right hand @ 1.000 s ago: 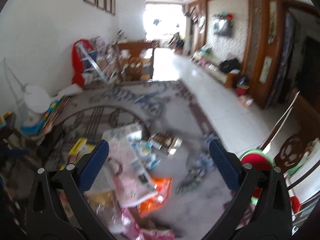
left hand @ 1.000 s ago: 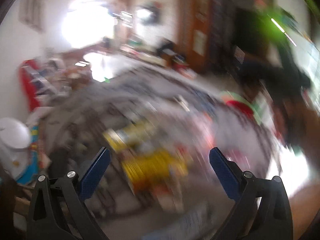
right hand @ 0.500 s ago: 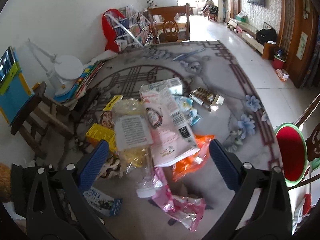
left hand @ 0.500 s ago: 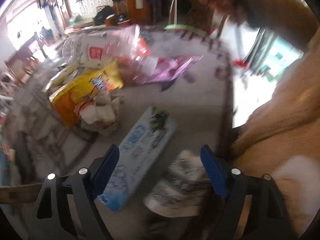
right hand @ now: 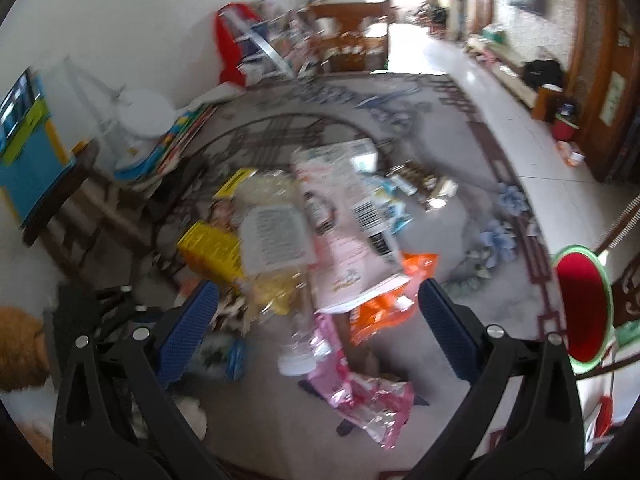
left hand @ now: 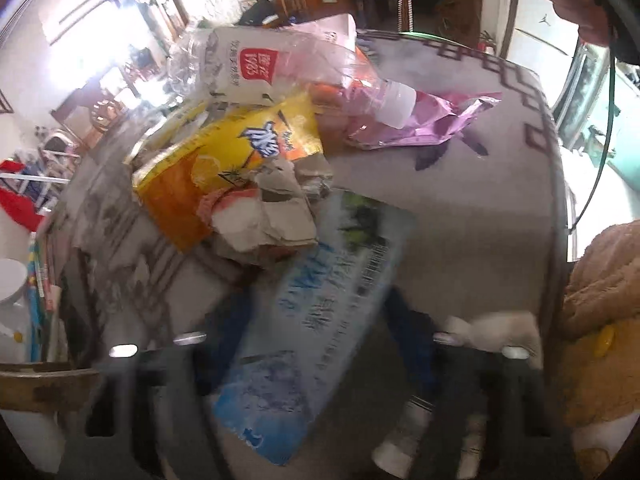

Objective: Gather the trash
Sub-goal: 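Grasp the blue-white toothpaste box with the left gripper and lift it, then grasp the white printed paper cup with the right gripper while the left holds the box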

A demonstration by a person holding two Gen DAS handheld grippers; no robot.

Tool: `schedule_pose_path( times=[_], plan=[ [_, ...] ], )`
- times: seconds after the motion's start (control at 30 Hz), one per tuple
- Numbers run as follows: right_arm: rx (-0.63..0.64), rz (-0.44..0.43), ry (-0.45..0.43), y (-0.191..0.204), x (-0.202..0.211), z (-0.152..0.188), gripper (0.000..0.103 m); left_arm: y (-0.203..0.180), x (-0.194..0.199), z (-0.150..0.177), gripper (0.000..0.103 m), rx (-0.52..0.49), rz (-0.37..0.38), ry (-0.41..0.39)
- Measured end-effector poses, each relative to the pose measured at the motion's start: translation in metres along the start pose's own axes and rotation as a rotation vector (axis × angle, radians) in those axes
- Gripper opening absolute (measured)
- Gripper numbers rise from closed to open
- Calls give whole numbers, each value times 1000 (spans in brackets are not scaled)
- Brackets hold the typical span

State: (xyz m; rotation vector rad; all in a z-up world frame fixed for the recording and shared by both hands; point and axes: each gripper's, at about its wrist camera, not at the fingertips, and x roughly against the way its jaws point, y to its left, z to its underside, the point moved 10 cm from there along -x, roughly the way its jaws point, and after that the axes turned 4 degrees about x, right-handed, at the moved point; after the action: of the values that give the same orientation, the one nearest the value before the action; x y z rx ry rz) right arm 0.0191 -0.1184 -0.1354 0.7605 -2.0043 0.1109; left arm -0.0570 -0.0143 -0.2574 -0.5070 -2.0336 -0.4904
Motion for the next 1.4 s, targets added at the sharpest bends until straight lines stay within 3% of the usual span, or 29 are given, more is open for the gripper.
schedule_pose_path(
  times=[0.13, 0.33, 0.57, 0.6, 0.67, 0.83, 0.87, 0.93, 0.97, 1.0, 1.03, 1.07, 1.17, 1.2, 1.4],
  plan=[
    [127, -119, 102, 29, -11, 20, 99, 4, 6, -3, 50, 50, 65, -21],
    [328, -307, 271, 86, -30, 74, 99, 31, 35, -13, 49, 247, 141, -113],
    [446, -457, 368, 144, -52, 101, 99, 67, 54, -26, 48, 430, 171, -197],
    [473, -473, 386, 153, -56, 106, 99, 69, 55, -27, 24, 447, 172, -206],
    [521, -490, 418, 164, -63, 117, 99, 74, 57, -33, 10, 493, 164, -214],
    [588, -486, 466, 174, -77, 134, 98, 91, 63, -41, 2, 558, 164, -252],
    [579, -487, 467, 174, -78, 135, 92, 91, 62, -43, 2, 552, 163, -253],
    [558, -481, 470, 172, -81, 133, 70, 88, 60, -44, 2, 529, 156, -239],
    [552, -481, 474, 171, -82, 134, 51, 86, 60, -43, 3, 519, 153, -230],
    [551, -476, 474, 170, -82, 133, 43, 83, 60, -41, 5, 507, 153, -221],
    [552, -475, 469, 168, -79, 132, 43, 81, 57, -39, 5, 489, 153, -206],
    [555, -477, 458, 165, -75, 130, 43, 79, 56, -37, 12, 472, 151, -194],
    [546, -475, 428, 151, -63, 121, 43, 71, 54, -30, 56, 401, 139, -172],
    [534, -468, 418, 143, -57, 117, 43, 70, 54, -28, 63, 383, 138, -168],
    [442, -418, 389, 78, -28, 108, 43, 42, 38, -12, 70, 193, 177, -66]
  ],
)
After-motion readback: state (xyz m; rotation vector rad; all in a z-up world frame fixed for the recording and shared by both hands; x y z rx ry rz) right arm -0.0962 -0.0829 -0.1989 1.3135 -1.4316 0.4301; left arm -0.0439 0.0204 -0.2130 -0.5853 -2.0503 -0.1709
